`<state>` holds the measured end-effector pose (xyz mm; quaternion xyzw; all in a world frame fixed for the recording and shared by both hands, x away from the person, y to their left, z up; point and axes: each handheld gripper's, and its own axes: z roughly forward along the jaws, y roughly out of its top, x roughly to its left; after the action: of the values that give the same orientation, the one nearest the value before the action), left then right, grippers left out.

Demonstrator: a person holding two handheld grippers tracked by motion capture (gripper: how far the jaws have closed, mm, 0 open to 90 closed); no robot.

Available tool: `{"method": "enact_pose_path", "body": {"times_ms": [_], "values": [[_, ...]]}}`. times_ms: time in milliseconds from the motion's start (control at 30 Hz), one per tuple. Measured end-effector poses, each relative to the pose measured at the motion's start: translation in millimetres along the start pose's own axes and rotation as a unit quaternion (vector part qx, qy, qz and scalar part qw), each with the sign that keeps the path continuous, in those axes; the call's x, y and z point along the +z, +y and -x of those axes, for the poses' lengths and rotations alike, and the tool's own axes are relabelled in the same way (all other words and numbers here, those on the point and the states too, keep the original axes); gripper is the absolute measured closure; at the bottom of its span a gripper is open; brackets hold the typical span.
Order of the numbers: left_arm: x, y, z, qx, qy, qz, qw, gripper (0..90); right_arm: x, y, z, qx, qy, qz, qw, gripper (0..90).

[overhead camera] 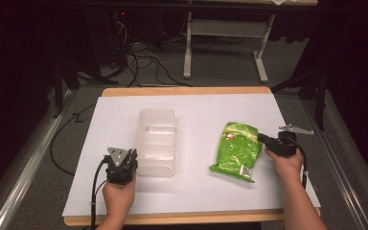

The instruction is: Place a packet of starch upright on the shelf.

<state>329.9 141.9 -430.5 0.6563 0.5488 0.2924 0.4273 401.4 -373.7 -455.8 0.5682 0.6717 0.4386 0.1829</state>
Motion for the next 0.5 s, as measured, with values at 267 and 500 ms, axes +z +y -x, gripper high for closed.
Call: {"method": "enact_pose_path", "body": {"times_ms": [267, 500], "values": [[-31.3, 11.3, -15.5, 0.018, 0.005, 0.074, 0.9971, 62.0, -11.9, 1.1, -4.0, -0.010, 0.008, 0.021, 0.9997, 88.0], [2.7, -9.2, -52.2, 0.029, 0.044, -0.049, 0.9974, 57.9, -23.7, 4.3, -12.6, -0.026, 0.012, 0.048, 0.9984, 88.6]]}}
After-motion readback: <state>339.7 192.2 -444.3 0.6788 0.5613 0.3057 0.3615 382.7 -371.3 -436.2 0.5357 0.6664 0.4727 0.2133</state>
